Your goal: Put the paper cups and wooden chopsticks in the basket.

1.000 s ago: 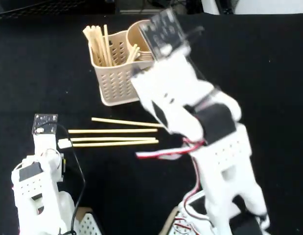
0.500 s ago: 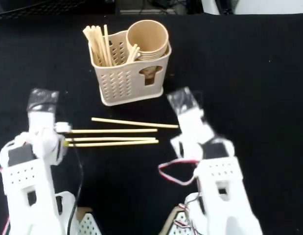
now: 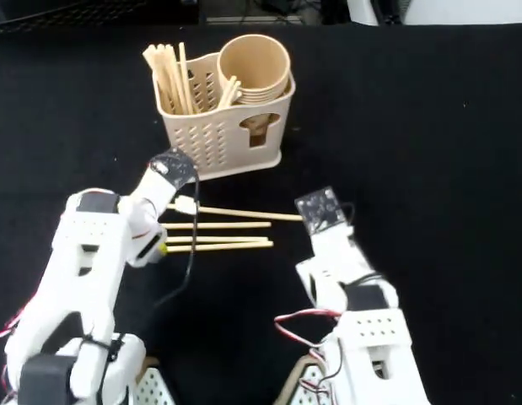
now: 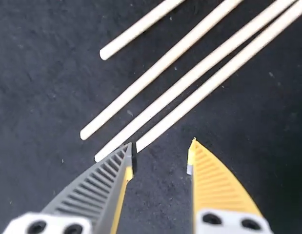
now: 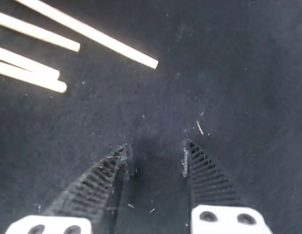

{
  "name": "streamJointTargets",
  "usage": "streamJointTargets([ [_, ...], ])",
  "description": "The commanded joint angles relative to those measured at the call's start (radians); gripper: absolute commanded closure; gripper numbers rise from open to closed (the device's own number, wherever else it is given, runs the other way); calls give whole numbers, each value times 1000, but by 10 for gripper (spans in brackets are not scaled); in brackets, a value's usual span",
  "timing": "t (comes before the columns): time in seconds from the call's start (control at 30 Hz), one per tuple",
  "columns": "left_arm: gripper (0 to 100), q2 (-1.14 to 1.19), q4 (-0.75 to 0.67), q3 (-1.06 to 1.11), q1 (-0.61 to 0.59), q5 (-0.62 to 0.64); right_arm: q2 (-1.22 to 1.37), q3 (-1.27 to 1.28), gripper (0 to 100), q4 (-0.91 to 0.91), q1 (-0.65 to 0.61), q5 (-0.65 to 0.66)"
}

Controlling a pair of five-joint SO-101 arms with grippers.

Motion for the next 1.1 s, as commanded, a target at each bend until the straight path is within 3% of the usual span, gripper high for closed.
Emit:
streamJointTargets([
  [0.0,807,68,-52,-44,18,-23,-31,-2,822,-8,9,12],
  [0.2,808,224,-175,-48,-16,-74,-39,-2,822,-2,9,12],
  [0.4,812,316,-189,-54,-16,-80,-39,-2,822,-2,9,14],
  [0.73,837,238,-195,25,-25,-207,-39,-2,822,-2,9,14],
  [1.07,816,215,-189,-21,-25,-206,-39,-1,822,-2,9,14],
])
